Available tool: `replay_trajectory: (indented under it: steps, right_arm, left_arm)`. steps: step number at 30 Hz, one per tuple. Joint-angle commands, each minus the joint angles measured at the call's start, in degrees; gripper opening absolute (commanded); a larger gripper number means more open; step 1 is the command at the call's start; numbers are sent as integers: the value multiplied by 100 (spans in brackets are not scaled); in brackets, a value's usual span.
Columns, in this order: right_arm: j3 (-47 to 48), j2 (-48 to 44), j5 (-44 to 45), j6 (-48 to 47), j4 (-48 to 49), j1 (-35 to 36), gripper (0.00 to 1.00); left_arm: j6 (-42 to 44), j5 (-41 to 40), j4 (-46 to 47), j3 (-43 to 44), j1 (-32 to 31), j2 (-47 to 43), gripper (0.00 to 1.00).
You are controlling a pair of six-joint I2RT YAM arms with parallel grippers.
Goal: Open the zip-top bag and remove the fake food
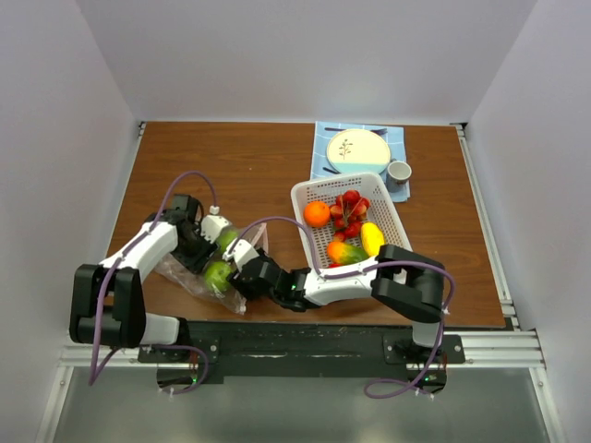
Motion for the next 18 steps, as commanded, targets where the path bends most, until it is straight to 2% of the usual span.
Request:
replay_trajectory:
  steps: [1, 3, 18]
  right_arm:
    - [-60, -38, -454, -59, 840, 93, 78]
    - [-131, -3, -480, -112, 930, 190, 83]
    - [343, 533, -666, -77, 1212, 427, 92]
  left_arm:
    - [-299, 12, 220, -33, -267, 135, 54]
    - [-334, 12, 255, -16, -337, 196, 53]
    - [-624, -41, 378, -112, -865, 398, 44]
